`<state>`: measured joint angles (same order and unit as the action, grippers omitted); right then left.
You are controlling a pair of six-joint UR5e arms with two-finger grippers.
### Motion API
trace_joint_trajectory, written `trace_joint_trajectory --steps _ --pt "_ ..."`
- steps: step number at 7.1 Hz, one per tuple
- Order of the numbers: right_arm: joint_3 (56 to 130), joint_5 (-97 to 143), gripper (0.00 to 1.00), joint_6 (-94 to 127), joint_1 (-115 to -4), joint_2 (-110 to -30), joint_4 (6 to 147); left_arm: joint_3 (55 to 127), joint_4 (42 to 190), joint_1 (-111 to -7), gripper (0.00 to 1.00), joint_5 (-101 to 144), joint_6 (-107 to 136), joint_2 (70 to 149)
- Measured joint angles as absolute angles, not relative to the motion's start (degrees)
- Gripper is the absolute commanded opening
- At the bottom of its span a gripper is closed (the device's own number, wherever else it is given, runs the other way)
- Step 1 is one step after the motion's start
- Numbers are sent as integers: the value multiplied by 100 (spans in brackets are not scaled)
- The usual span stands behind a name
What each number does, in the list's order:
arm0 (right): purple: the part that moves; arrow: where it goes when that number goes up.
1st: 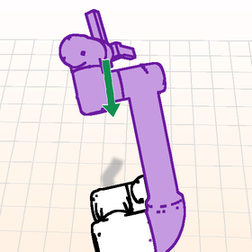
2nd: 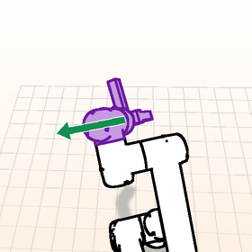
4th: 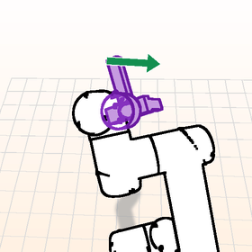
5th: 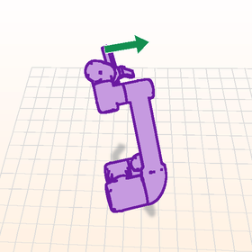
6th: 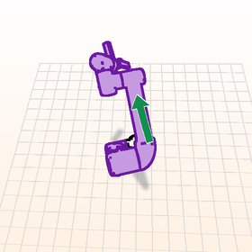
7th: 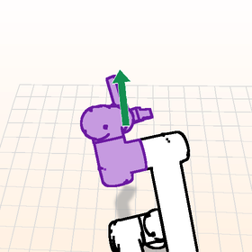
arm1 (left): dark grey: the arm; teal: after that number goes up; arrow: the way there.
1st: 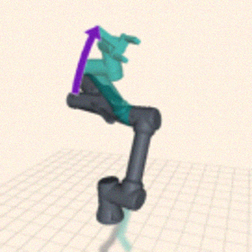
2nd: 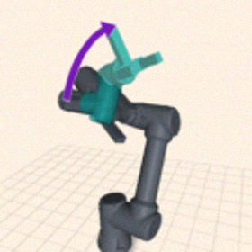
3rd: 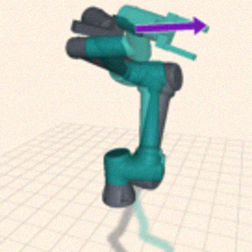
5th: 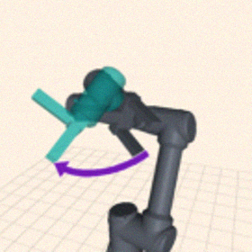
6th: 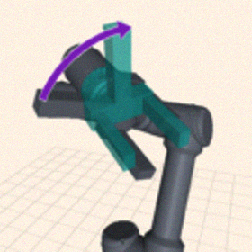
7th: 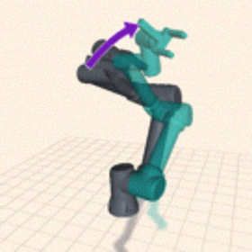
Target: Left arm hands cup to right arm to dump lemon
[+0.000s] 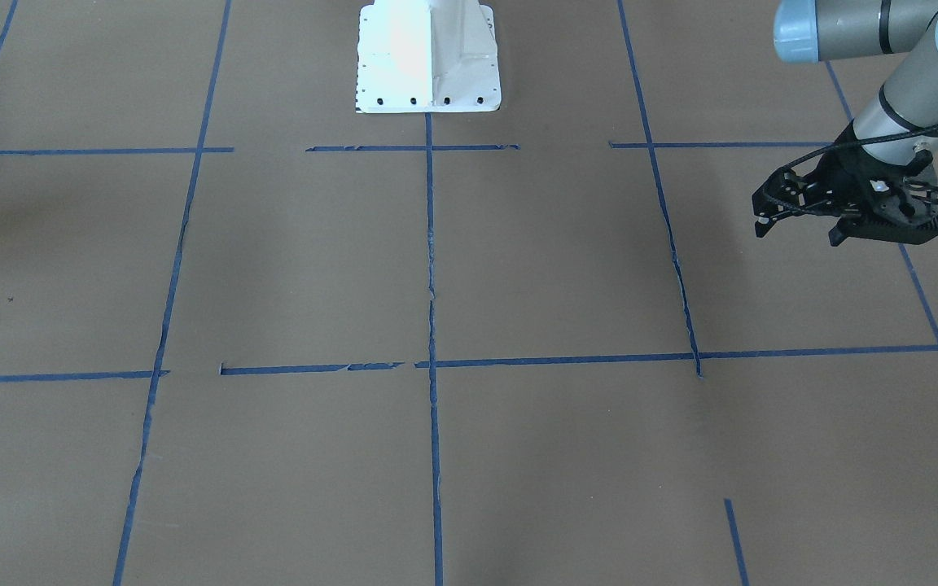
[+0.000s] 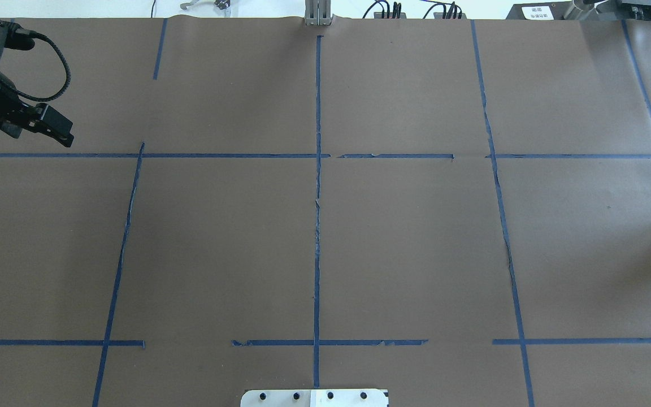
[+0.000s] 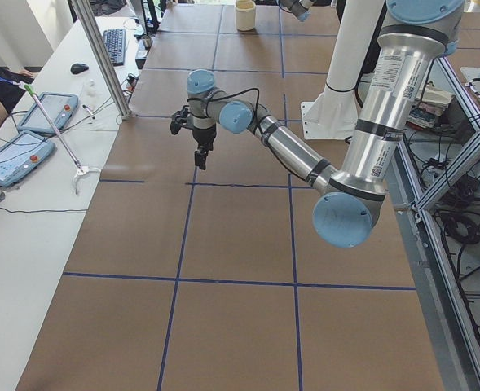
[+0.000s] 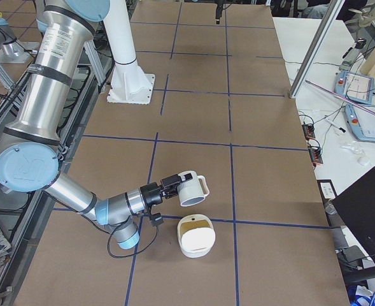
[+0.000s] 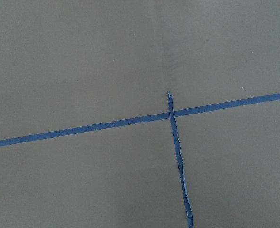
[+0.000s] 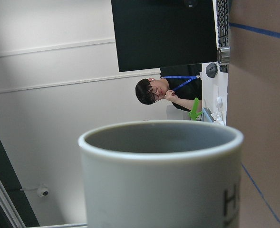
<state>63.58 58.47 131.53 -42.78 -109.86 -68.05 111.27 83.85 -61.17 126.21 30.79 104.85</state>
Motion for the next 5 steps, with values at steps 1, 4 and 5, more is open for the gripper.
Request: trace_joint_trajectory --steps 1,4,5 --pt "6356 5669 4 13492 -4280 -10986 -6853 11135 8385 -6117 100 12621 3082 10485" --pt "6357 5229 3 14550 -4284 -10995 -6977 11154 8385 -6120 100 12615 3085 10485" --pt "6357 5089 3 14841 -4283 -11003 -7020 11162 8385 -6121 100 12613 3085 10485"
